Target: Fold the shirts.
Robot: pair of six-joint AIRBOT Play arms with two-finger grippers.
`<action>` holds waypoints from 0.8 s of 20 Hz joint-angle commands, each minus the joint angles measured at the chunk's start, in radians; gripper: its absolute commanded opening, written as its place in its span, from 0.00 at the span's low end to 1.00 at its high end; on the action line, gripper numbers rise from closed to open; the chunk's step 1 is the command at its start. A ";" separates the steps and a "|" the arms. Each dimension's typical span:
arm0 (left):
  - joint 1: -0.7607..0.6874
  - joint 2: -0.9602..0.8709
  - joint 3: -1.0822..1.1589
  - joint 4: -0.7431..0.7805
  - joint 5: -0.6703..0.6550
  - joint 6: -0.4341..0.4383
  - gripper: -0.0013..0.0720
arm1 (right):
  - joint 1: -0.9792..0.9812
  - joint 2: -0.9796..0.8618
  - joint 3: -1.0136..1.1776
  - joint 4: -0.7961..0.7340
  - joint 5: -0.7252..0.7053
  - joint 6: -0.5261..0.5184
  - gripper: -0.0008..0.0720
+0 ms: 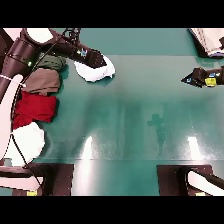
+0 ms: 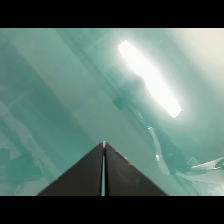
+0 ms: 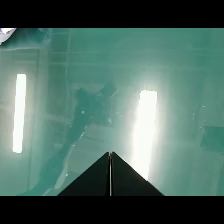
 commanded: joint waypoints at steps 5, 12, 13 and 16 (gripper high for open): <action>0.000 0.000 0.000 0.000 0.000 0.000 0.05 | 0.001 0.000 0.000 0.000 0.000 0.000 0.03; 0.000 0.000 0.000 0.000 0.000 0.000 0.05 | 0.001 0.000 0.000 0.000 0.000 0.000 0.03; 0.000 0.000 0.000 -0.001 0.006 -0.001 0.05 | 0.001 0.000 0.000 0.000 0.000 0.000 0.03; 0.001 0.000 0.000 0.040 0.031 -0.001 0.37 | 0.002 0.000 0.000 0.001 -0.035 0.000 0.03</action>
